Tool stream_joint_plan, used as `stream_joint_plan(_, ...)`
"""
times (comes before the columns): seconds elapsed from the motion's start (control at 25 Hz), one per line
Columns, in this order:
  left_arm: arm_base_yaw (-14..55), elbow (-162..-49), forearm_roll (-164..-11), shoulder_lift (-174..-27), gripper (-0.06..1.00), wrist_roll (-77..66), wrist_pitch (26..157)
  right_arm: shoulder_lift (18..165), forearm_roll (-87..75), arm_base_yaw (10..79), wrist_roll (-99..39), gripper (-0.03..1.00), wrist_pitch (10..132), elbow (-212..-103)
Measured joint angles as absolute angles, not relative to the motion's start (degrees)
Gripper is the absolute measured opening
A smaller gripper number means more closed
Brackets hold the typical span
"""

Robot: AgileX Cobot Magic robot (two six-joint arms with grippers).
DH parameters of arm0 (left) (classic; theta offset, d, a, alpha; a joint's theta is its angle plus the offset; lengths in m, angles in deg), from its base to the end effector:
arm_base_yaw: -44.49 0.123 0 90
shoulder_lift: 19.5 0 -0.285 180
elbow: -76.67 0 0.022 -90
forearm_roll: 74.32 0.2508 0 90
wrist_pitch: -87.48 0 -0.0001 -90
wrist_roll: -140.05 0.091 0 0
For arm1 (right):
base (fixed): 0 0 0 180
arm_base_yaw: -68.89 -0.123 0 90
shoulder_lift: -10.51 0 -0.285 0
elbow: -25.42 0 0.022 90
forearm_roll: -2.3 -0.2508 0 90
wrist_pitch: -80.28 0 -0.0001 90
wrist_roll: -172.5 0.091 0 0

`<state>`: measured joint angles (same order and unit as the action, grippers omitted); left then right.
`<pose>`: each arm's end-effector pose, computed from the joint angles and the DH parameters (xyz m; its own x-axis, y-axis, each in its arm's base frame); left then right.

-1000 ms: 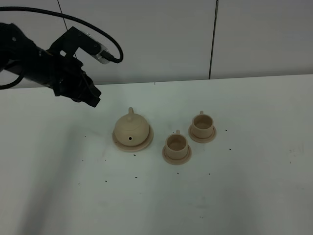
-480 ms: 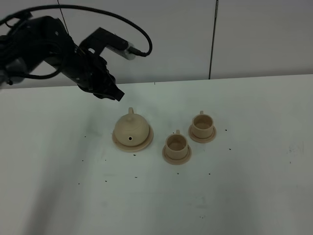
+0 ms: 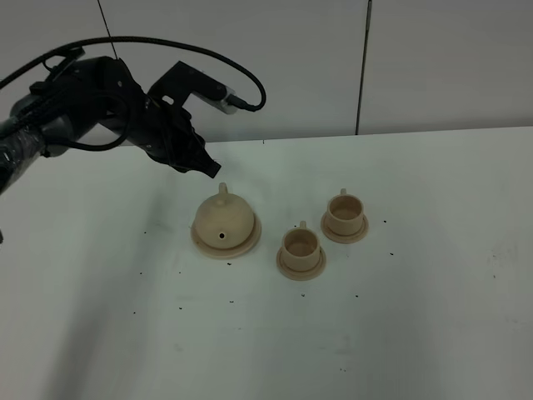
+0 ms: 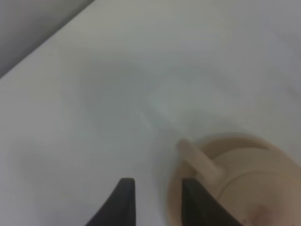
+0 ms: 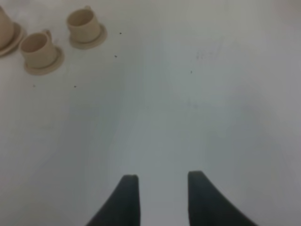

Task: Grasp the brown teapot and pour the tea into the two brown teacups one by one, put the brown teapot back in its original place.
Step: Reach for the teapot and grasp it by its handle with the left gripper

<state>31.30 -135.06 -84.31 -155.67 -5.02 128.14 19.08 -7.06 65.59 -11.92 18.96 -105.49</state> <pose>0.4905 -0.1255 0.2053 -0.5724 0.6025 -0.5561 0.6225 0.7608 0.1835 -0.0034 0.0128 0.2749 -0.4791 -0.0258 -0.8774 -0.1811 0.9810 0.0700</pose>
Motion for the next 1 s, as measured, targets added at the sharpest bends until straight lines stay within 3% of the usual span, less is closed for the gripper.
stream_joint_plan(1.0,28.93,-135.70,-87.35,-161.88,0.31,-4.09,118.02,19.08,-7.31,65.59,-11.97,0.24,18.96,-105.49)
